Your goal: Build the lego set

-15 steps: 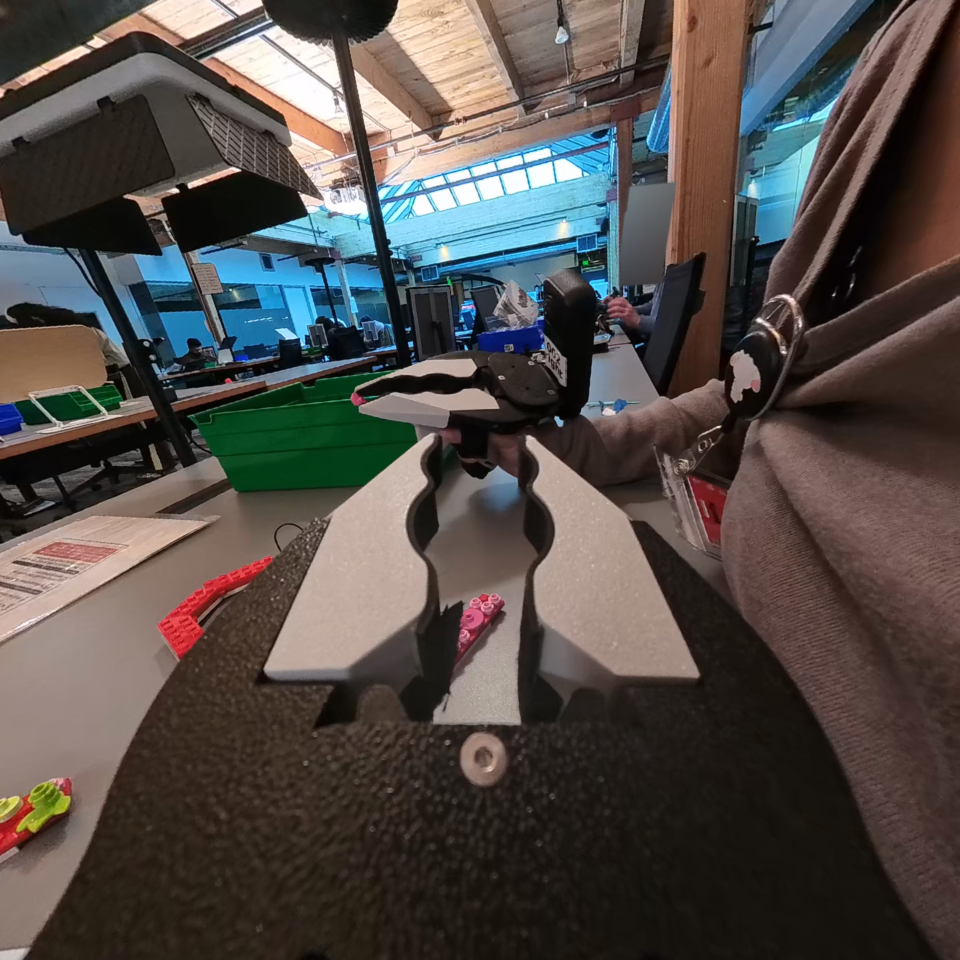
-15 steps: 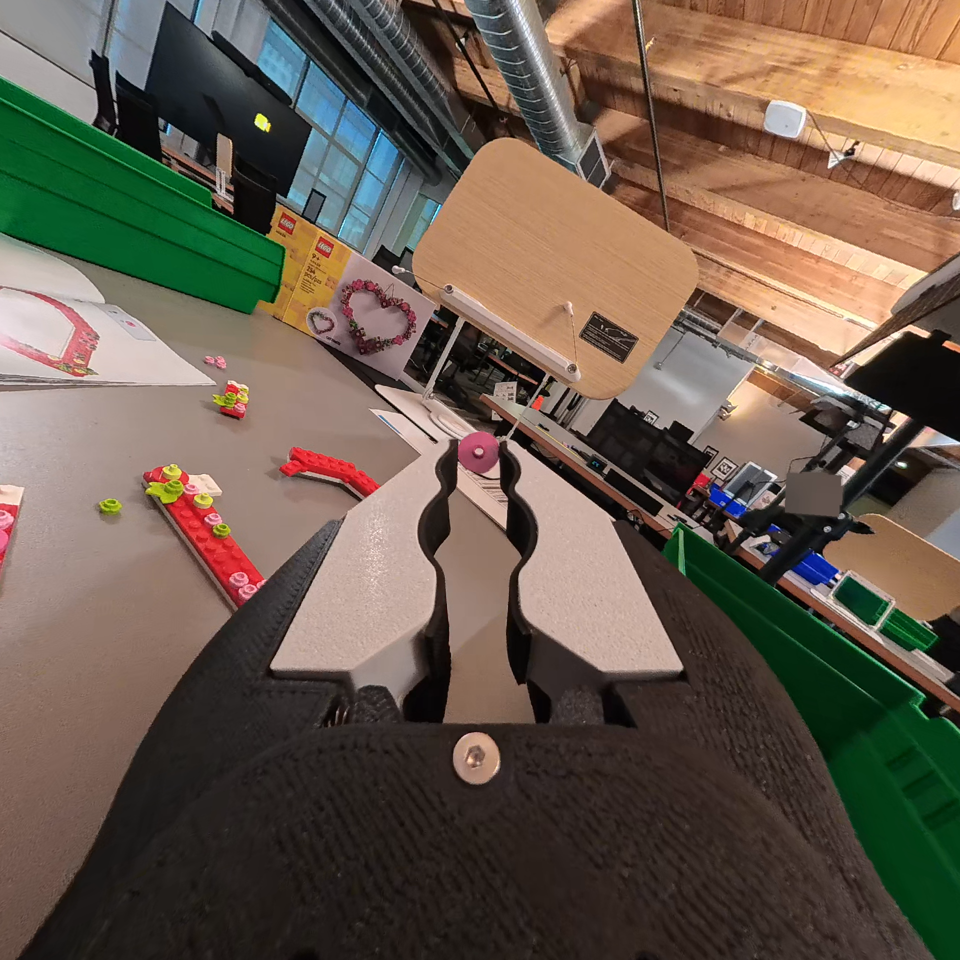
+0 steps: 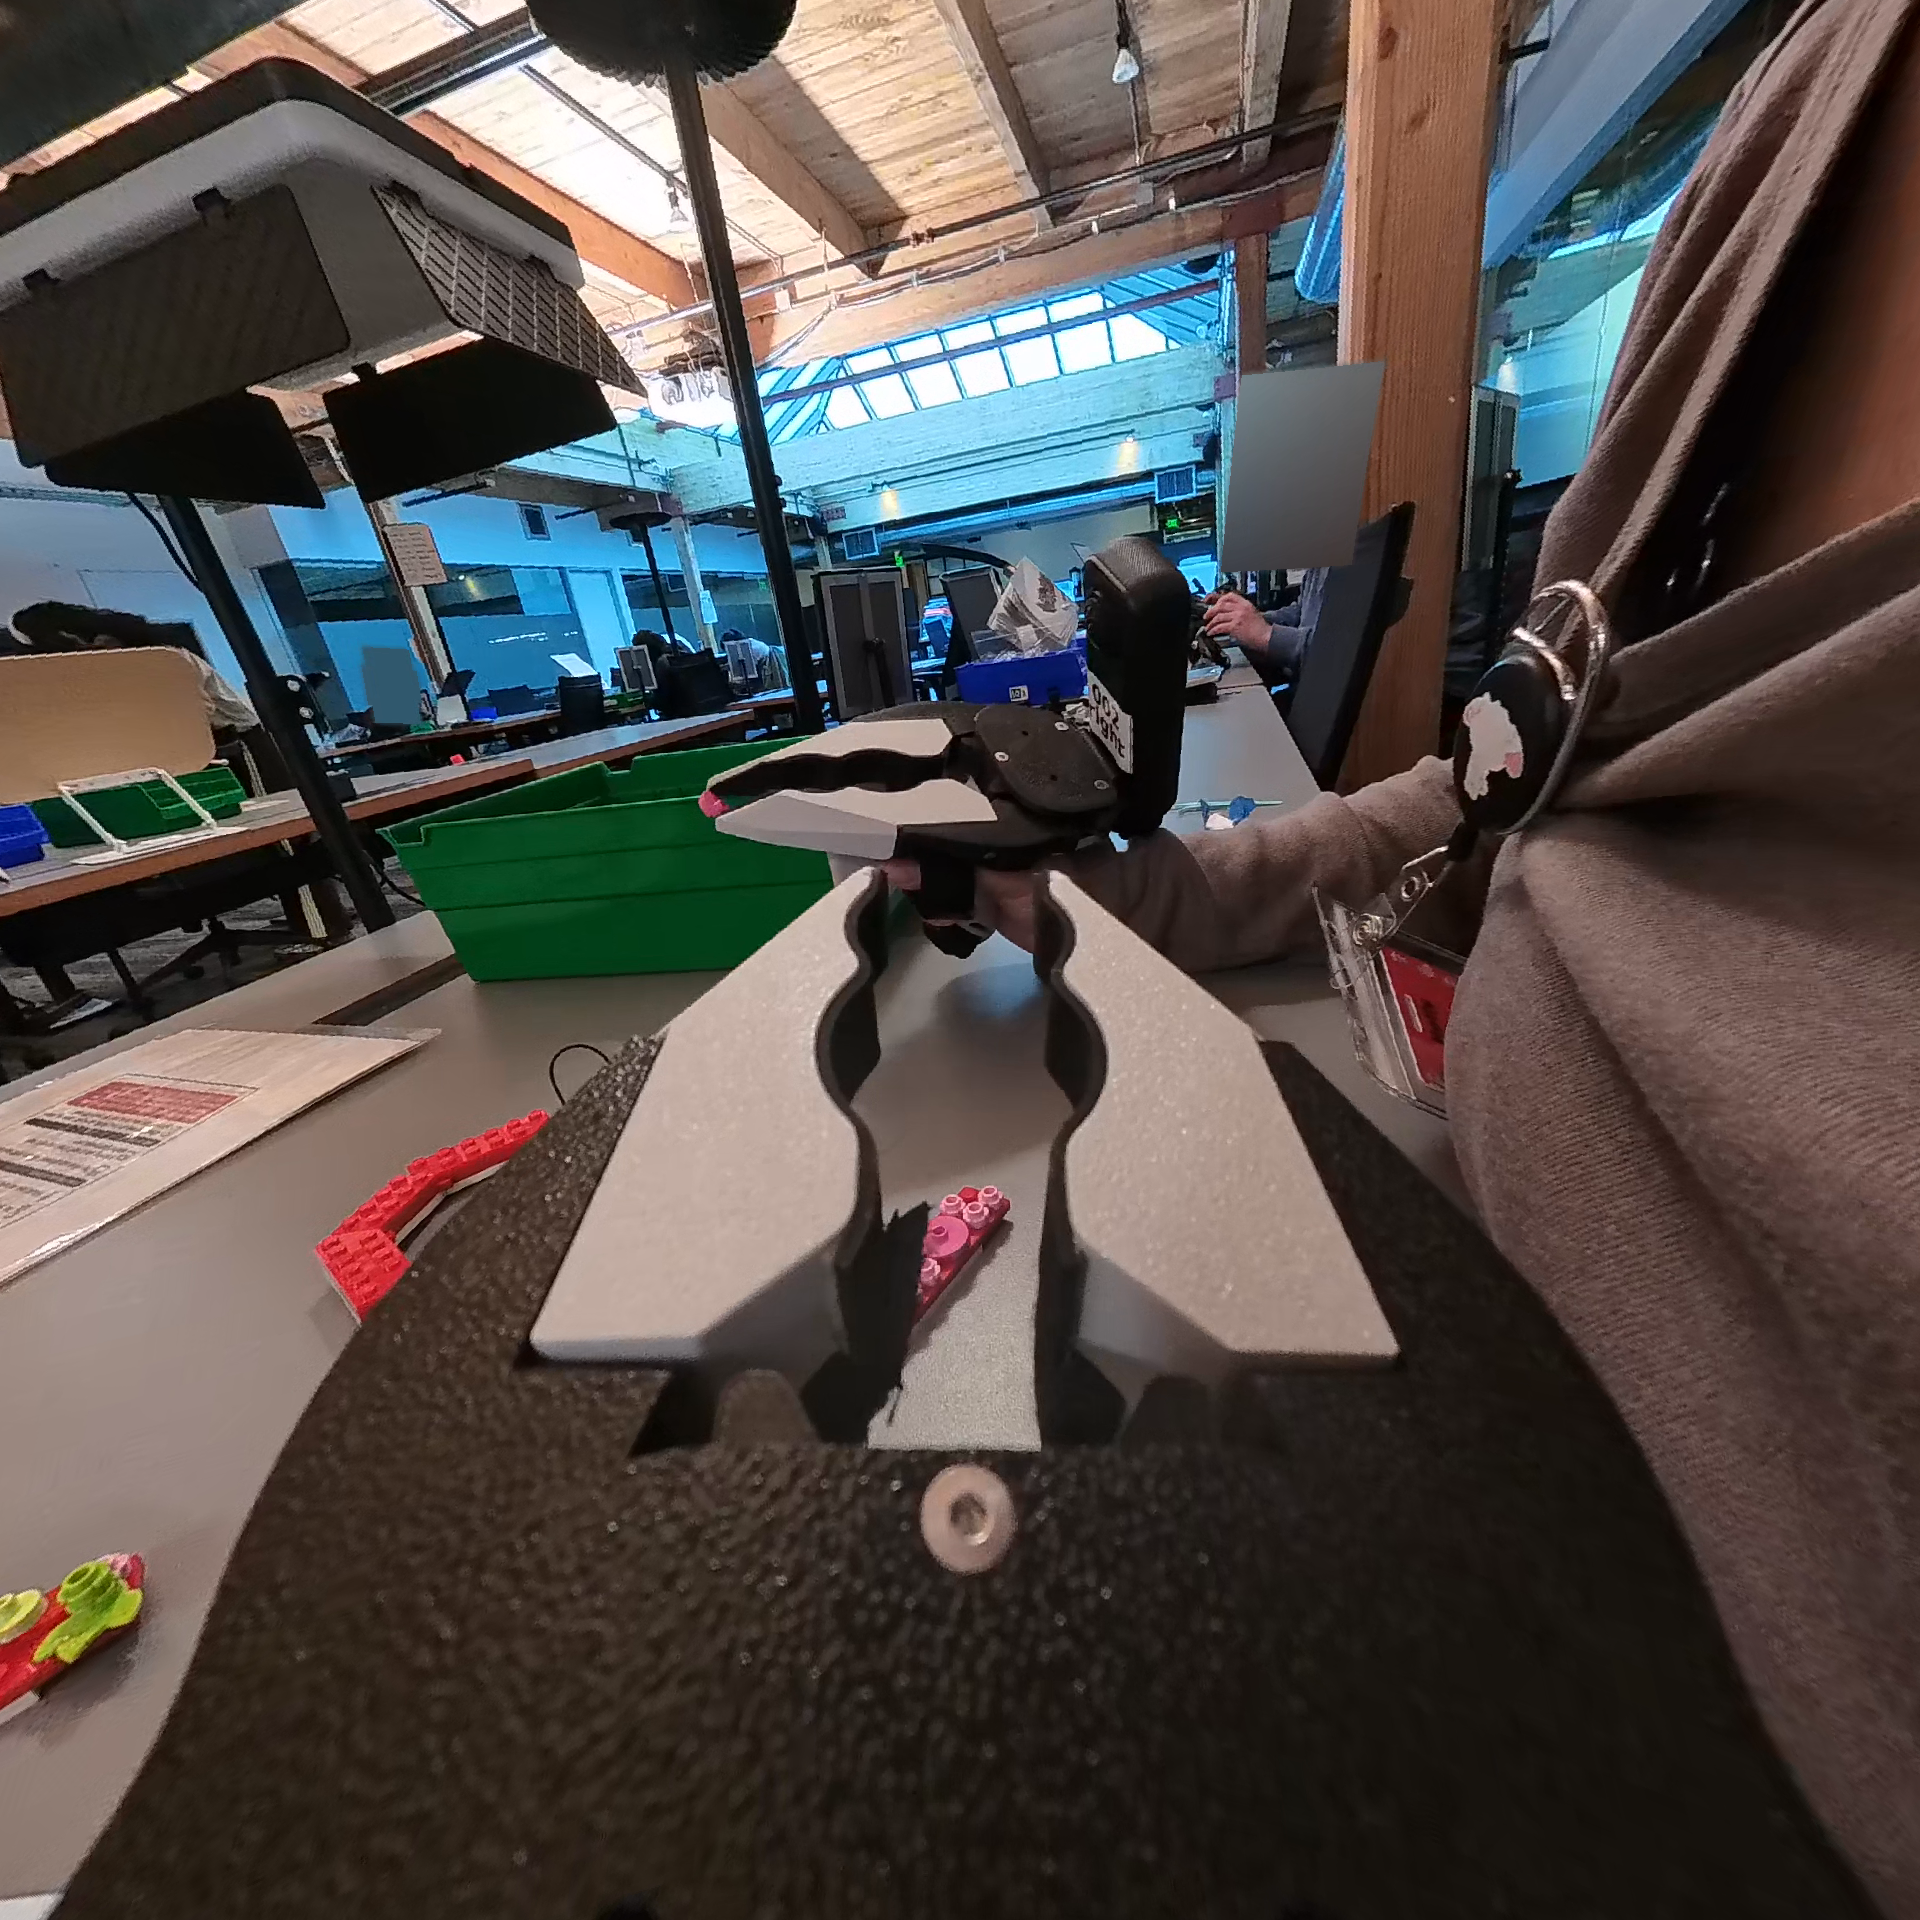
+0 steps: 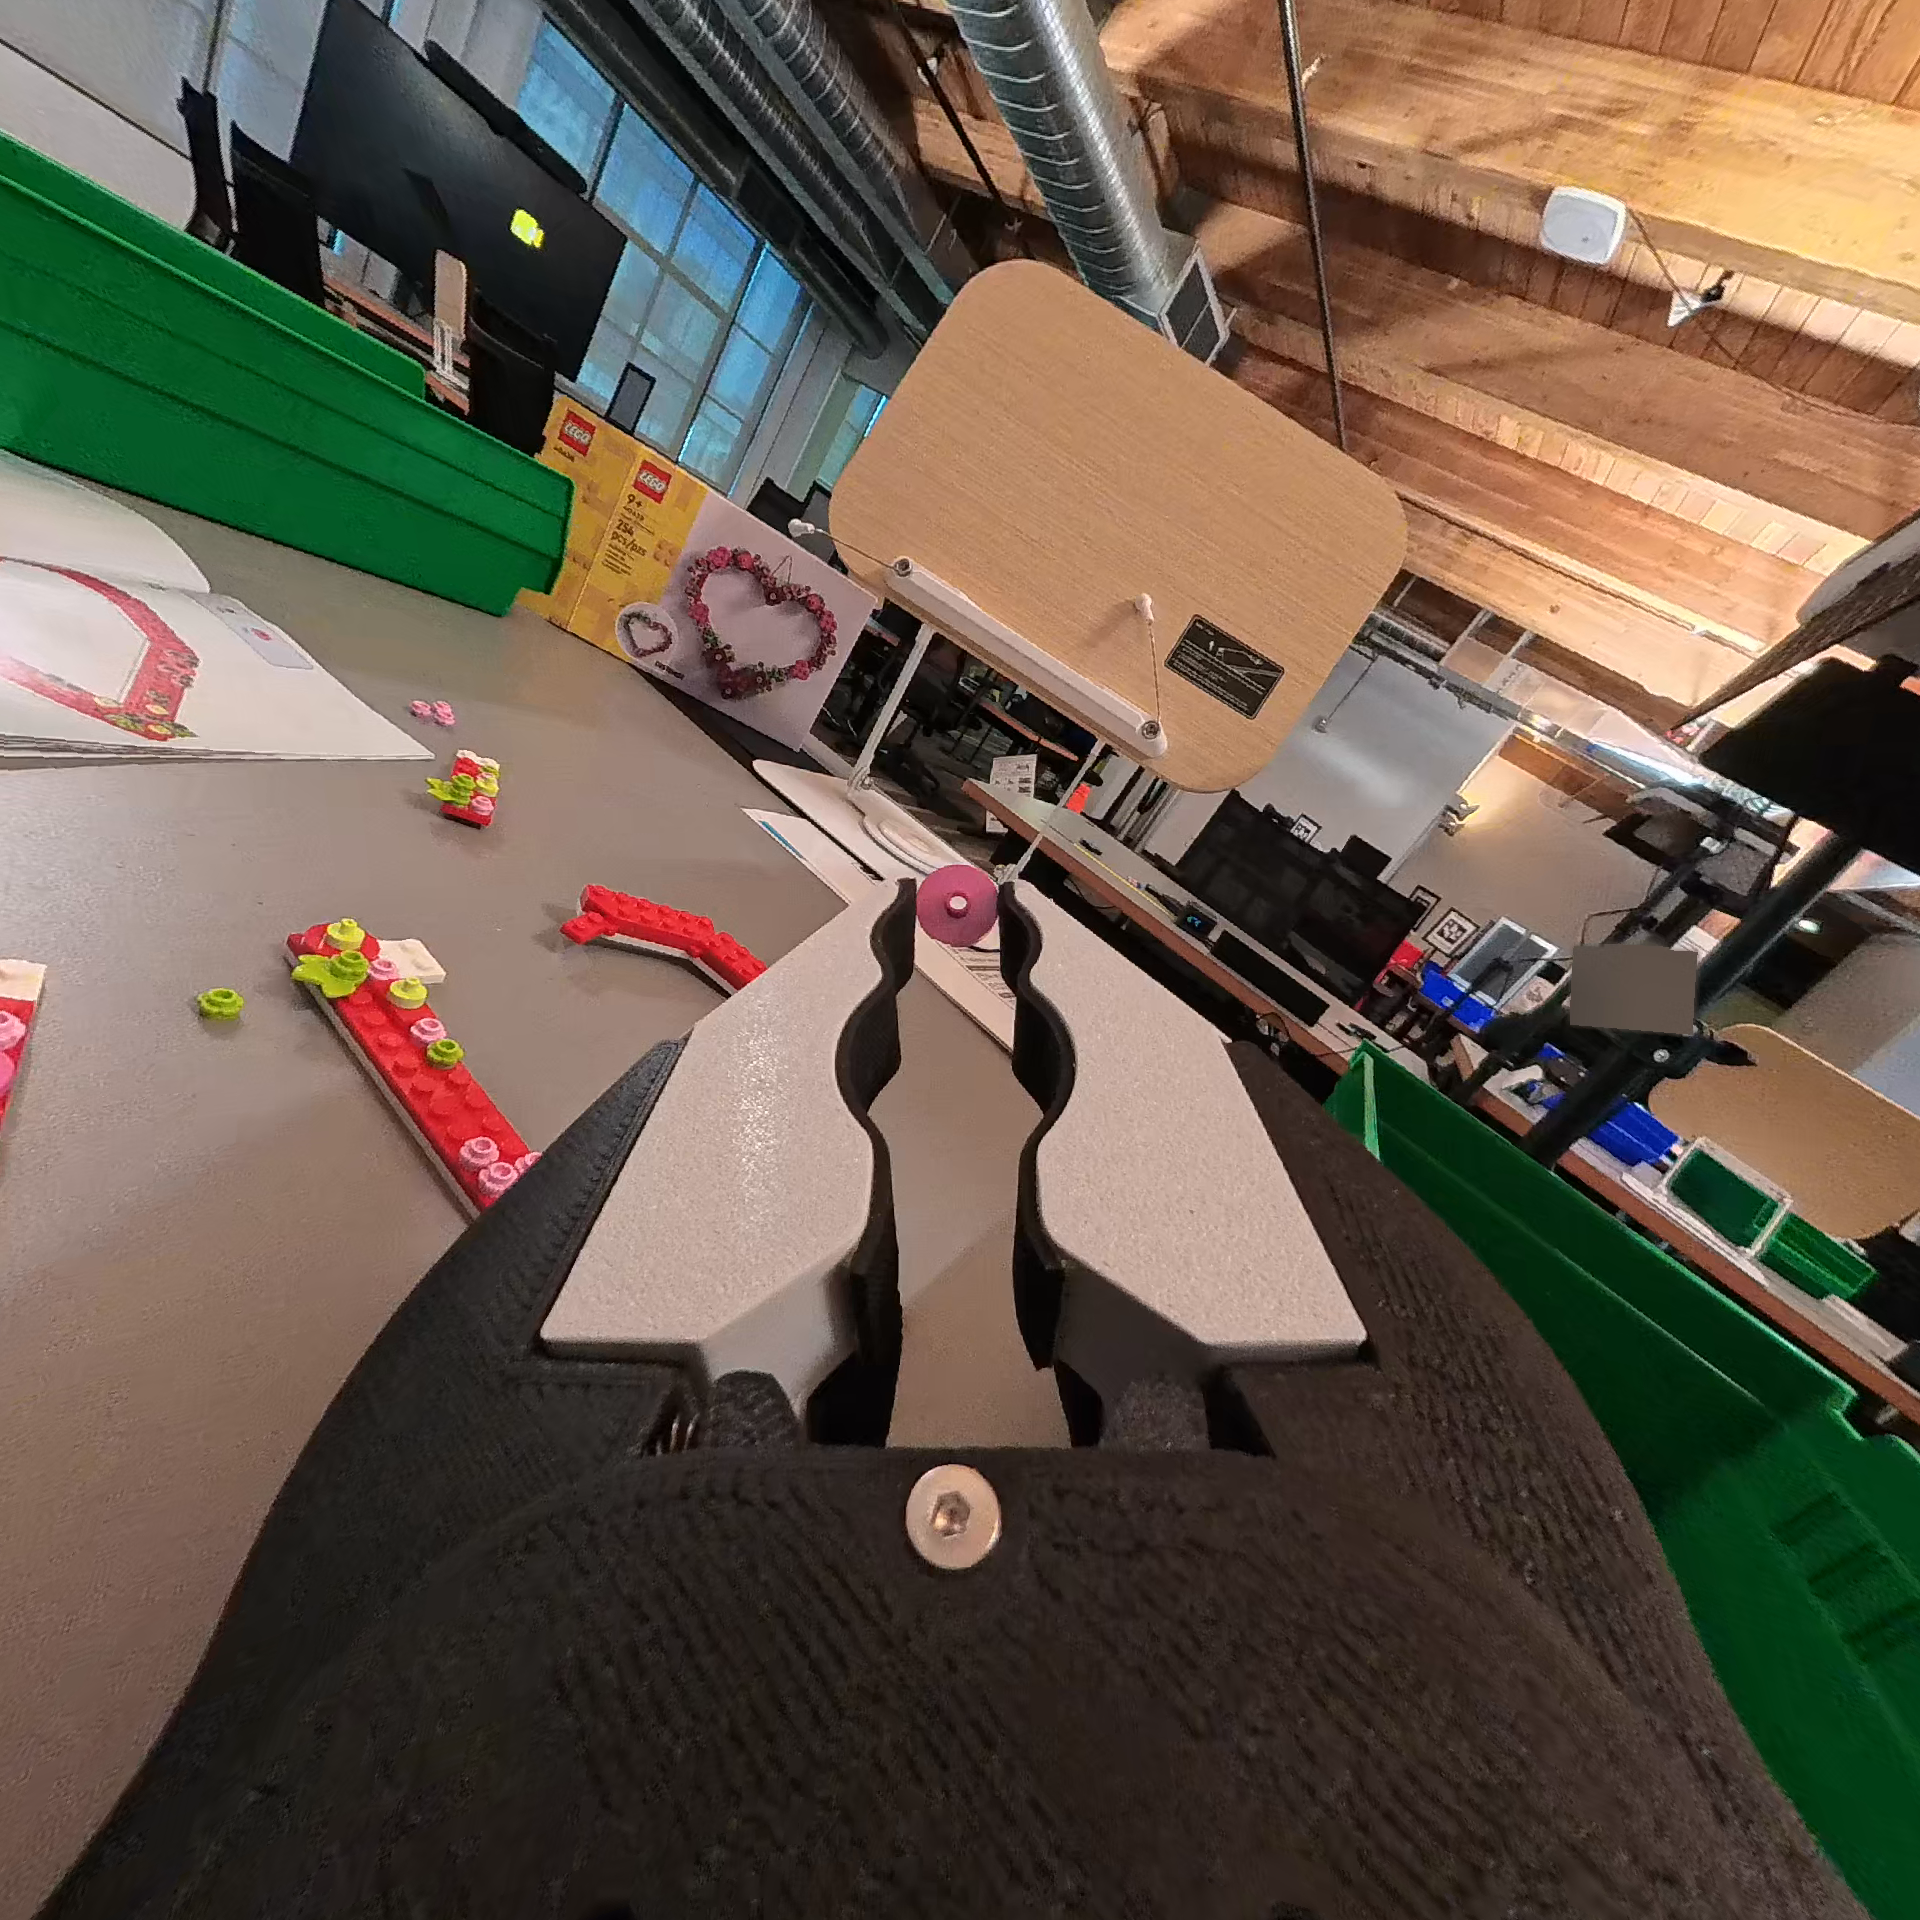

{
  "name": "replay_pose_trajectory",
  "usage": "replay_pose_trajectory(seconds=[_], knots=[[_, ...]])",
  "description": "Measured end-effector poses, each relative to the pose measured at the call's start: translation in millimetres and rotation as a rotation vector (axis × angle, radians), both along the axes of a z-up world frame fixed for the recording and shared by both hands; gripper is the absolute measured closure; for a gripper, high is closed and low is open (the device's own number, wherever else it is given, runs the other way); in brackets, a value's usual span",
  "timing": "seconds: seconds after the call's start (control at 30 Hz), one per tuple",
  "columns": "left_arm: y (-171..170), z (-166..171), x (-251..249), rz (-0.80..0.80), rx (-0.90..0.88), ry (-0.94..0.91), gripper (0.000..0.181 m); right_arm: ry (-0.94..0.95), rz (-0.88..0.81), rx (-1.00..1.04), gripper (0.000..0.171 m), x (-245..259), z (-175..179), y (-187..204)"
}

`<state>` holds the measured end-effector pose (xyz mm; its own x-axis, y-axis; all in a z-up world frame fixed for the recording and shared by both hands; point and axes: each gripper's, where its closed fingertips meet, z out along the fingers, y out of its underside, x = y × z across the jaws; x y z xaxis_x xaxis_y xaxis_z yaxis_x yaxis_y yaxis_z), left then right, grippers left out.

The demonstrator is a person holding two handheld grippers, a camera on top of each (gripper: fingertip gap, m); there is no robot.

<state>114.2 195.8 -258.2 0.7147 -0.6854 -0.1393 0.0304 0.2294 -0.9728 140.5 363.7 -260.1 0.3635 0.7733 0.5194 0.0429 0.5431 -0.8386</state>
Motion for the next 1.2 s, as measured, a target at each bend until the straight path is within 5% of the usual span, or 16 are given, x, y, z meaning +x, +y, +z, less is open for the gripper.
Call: replay_pose_trajectory(seconds=[0.87, 0.93, 1.07, 1.2], knots=[[0.8, -0.3, 0.1, 0.007, -0.006, 0.032, 0.157, -0.004, 0.005, -0.009, 0.157, -0.7, -1.3, 0.1], [8.2, 1.8, -12.8, 0.078, -0.035, 0.087, 0.157, 0.001, 0.001, -0.009, 0.157, 0.1, -0.5, 0.7], [28.0, -14.3, -101.3, 0.476, -0.282, 0.235, 0.157, 0.016, -0.006, -0.009, 0.157, 2.7, 3.4, 1.2], [-6.0, -48.8, -191.7, 0.783, -0.607, 0.173, 0.163, 0.019, -0.010, 0.004, 0.157, 3.7, 5.9, -0.1]])
